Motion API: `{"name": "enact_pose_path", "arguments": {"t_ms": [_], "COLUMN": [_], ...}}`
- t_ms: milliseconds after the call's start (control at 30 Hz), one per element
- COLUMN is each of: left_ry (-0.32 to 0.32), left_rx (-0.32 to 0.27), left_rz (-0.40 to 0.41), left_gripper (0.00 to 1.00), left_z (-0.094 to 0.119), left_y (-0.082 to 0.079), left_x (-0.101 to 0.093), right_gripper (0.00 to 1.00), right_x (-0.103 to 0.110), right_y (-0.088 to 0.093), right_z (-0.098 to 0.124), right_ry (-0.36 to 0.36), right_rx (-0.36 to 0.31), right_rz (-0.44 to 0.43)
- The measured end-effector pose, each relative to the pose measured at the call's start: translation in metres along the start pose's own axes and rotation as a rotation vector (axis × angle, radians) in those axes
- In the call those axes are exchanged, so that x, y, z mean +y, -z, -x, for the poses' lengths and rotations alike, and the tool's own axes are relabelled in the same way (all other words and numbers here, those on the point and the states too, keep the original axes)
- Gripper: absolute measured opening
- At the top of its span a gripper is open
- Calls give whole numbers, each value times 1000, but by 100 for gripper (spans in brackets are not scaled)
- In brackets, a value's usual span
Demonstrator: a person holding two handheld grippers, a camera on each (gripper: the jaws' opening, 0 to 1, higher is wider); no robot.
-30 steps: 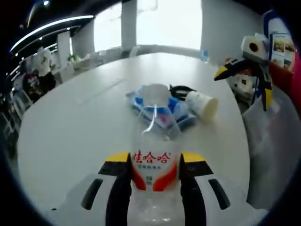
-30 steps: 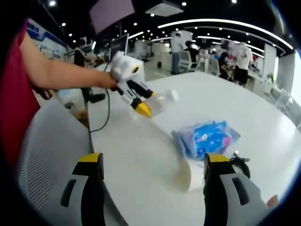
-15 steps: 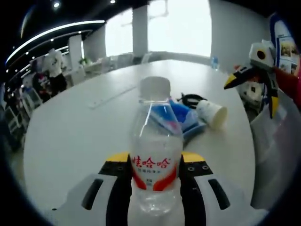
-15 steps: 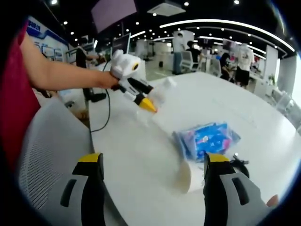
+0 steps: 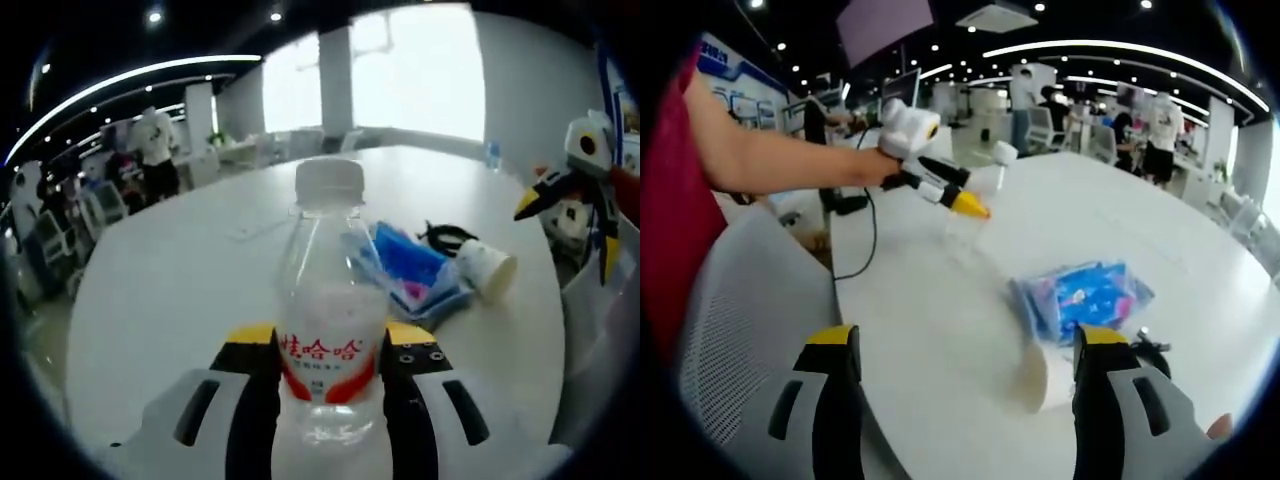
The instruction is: Arrange the tabletop items into an orderly group along one side of the table until the central work area is clear of visible clutter.
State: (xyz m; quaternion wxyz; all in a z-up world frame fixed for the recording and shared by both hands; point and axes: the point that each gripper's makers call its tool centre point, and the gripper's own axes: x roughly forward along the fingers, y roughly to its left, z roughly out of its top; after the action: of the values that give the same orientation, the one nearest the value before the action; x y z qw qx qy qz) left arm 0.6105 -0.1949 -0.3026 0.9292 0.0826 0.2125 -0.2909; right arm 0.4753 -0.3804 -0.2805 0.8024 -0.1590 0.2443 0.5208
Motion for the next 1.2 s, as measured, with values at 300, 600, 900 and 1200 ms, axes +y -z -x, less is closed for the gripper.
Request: {"name": "enact_pose_path", "arguments": {"t_ms": [300, 600, 900, 1200], "left_ry": [-110, -238, -311, -401], "left_rx": [-52, -119, -164, -197], "left_rz": [43, 129, 208, 265], "left_gripper": [35, 35, 35, 36], "left_z": [1, -3, -8, -9], "left_y": [-11, -22, -21, -13], "left_x": [19, 39, 53, 70], "right_gripper": [86, 86, 86, 86], "right_x": [1, 0, -1, -2], "right_y": [0, 1, 2, 0], "right_z": [0, -1, -2, -3], "right_ry": [-4, -6, -9, -14], "right_rx": [3, 8, 12, 15], "right_rz": [5, 7, 6, 12]}}
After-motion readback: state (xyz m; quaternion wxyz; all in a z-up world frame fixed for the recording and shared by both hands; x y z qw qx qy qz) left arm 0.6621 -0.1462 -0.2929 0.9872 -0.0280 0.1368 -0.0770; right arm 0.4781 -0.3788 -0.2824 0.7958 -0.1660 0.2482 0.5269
